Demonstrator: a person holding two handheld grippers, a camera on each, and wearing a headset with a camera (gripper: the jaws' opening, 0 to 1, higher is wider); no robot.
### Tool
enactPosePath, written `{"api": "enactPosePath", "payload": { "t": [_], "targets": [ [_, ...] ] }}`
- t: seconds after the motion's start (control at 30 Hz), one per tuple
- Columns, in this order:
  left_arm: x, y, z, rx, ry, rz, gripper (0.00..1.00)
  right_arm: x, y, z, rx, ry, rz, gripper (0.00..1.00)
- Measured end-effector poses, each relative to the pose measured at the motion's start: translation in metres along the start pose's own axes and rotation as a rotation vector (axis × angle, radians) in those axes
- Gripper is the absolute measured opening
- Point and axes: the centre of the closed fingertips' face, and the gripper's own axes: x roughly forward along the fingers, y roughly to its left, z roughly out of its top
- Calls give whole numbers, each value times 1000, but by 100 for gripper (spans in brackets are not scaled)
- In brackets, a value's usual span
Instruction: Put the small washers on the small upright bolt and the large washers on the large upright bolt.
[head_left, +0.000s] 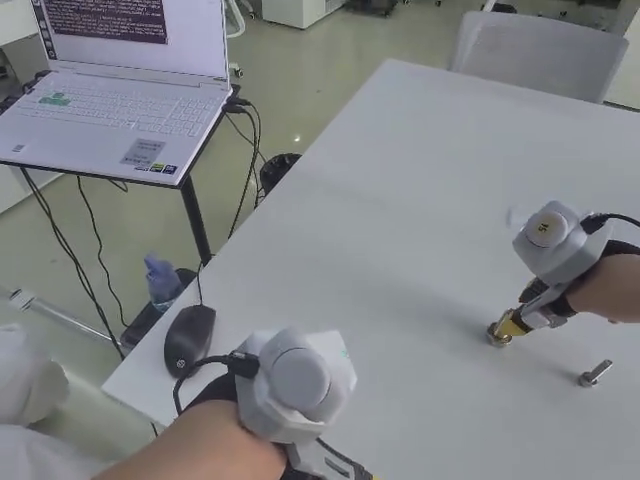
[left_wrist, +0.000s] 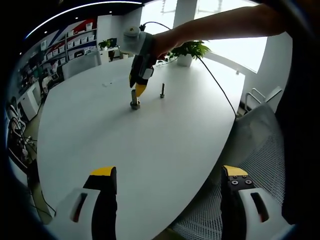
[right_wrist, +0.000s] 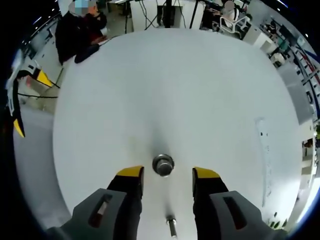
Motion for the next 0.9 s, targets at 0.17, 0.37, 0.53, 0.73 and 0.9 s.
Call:
{"api": "enactPosePath", "payload": {
  "t": [0.17,0.37,0.53,0.73,0.9],
  "targets": [
    [2,1,5,7,-7,1,86,-14,-4,-3,2,-33,-22,42],
    [2,3,13,-5,-31,10,86,-34,-8,-4,25,-120,-49,47],
    [4,8,19,-9,-43,25,87,-53,-7,-12,54,-200,-72,50],
    [6,14,29,2,-52,40,87,-80,-5,-29,94,-310,-90,53],
    [6,14,36,4,-67,46,87,-104,1,-43,132,-406,-104,55]
  ]
}}
